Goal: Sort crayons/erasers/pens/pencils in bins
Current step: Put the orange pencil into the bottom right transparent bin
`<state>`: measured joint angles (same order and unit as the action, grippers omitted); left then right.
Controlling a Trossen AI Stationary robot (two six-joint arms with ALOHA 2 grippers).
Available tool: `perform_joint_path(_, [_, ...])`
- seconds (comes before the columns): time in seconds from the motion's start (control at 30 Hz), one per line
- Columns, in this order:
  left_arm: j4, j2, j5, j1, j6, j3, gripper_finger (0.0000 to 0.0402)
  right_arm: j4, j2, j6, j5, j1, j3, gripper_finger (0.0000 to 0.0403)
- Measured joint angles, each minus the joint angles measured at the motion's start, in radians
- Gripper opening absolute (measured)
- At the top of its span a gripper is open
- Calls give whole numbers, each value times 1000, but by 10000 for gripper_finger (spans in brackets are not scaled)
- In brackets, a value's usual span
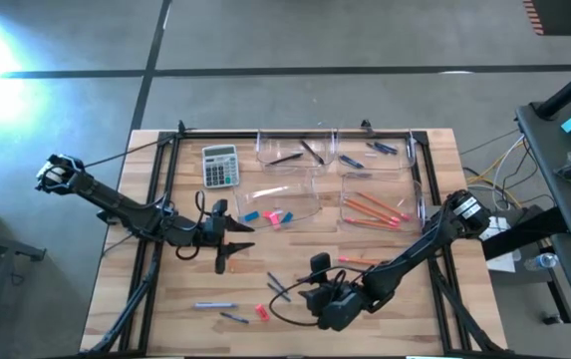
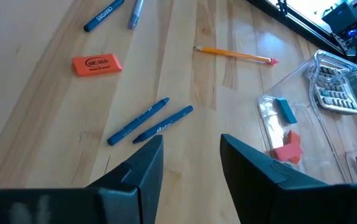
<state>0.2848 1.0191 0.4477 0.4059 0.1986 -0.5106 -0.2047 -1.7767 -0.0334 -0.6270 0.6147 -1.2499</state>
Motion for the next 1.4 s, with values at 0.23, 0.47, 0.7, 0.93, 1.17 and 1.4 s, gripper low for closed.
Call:
perform_joint_path(0.23, [25, 0, 4, 0, 0, 6, 158, 0, 0, -18, 0, 0, 0, 150])
perform_joint_path(0.47, [38, 0, 5, 0, -4, 10, 158, 0, 0, -18, 1, -9, 0, 150])
perform_joint_path(0.7, [38, 0, 5, 0, -5, 10, 158, -1, 0, -32, 1, -14, 3, 150])
perform_joint_path(0.93, [41, 0, 4, 0, -5, 11, 158, -1, 0, -34, 2, -13, 10, 150])
perform_joint_path(1.17, [44, 0, 4, 0, 24, 8, 158, 0, 0, -34, 2, -13, 11, 150])
perform_joint_path(1.4, [-58, -1, -33, 0, 62, -22, 156, -1, 0, -36, 2, -13, 11, 150])
